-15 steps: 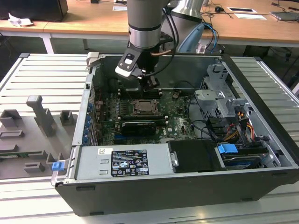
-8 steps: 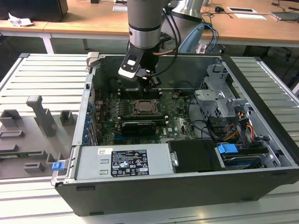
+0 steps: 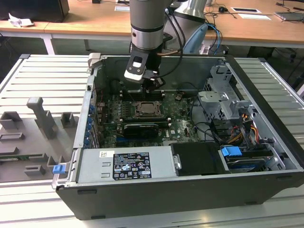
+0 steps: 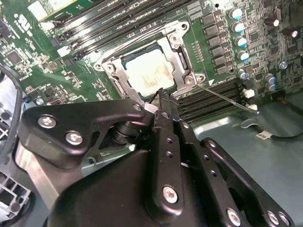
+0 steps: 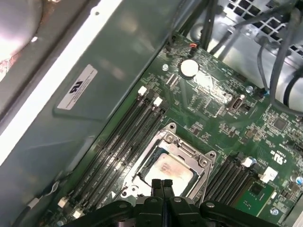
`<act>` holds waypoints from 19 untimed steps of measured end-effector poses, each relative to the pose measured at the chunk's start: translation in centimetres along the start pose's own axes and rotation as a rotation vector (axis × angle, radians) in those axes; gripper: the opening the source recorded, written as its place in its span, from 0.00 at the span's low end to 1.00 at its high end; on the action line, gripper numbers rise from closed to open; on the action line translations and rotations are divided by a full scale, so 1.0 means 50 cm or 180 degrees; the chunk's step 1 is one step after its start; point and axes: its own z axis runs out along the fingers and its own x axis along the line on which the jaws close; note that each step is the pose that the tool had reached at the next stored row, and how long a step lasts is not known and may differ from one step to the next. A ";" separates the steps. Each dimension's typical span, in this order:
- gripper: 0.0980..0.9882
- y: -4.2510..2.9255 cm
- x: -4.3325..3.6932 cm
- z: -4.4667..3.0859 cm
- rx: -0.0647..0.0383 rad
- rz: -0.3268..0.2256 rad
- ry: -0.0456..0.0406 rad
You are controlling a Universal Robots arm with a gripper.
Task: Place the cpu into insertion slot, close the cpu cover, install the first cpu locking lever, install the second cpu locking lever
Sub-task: 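Install the first cpu locking lever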
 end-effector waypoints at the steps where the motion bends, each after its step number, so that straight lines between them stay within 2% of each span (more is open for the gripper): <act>1: 0.01 0.000 0.000 0.000 0.0000 -0.0028 0.0002; 6: 0.01 0.000 0.000 0.000 0.0004 -0.0284 0.0021; 10: 0.01 0.000 0.000 0.000 0.0011 -0.0688 0.0050; 14: 0.01 0.000 0.000 0.000 0.0014 -0.0876 0.0063; 19: 0.01 -0.001 -0.001 0.002 0.0018 -0.0998 0.0070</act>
